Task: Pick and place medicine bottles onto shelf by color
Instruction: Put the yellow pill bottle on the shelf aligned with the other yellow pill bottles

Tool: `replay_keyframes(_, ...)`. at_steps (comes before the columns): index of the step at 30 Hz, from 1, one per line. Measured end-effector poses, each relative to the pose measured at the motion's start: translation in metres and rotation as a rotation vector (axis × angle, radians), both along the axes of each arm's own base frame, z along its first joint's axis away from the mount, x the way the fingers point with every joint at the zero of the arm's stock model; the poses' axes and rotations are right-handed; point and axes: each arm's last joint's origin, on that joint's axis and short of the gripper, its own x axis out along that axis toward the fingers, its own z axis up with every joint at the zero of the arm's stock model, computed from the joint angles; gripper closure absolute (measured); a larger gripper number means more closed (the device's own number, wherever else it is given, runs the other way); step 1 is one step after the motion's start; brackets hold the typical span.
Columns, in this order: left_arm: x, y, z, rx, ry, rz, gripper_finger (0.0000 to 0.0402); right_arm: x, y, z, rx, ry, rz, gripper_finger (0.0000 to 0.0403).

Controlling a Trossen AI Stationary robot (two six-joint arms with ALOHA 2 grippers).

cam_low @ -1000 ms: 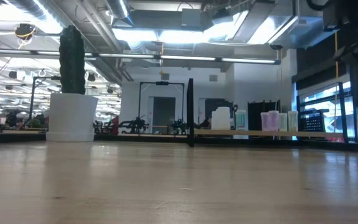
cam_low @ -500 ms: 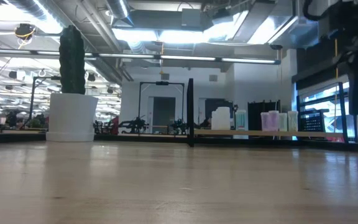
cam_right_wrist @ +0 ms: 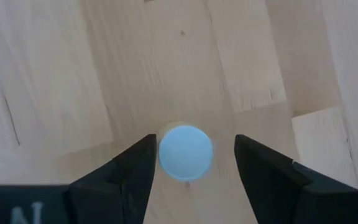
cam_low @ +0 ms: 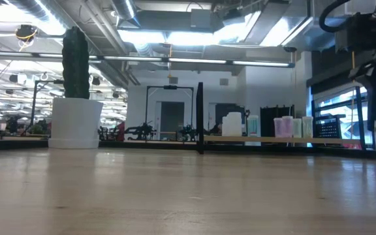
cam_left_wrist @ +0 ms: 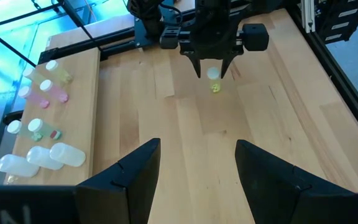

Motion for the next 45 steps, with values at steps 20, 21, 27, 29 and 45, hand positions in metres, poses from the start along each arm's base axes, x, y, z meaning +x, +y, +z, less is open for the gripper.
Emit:
replay_keyframes(20,0.0,0.0,0.0,0.0,0.0,0.0,0.02,-0.001,0.0,-0.003,0.025,0.012,0.011,0.0187)
replay_keyframes(21,0.0,0.0,0.0,0.0,0.0,0.0,0.02,-0.001,0.0,-0.005,0.03,0.019,0.012,0.0191)
replay_keyframes(27,0.0,0.0,0.0,0.0,0.0,0.0,0.02,-0.002,-0.001,-0.01,0.074,0.024,0.013,0.0223)
replay_keyframes(29,0.0,0.0,0.0,0.0,0.0,0.0,0.02,-0.001,-0.001,-0.01,0.073,0.016,0.013,0.0231)
replay_keyframes(45,0.0,0.0,0.0,0.0,0.0,0.0,0.02,0.001,0.0,-0.009,0.057,-0.022,0.007,0.0239)
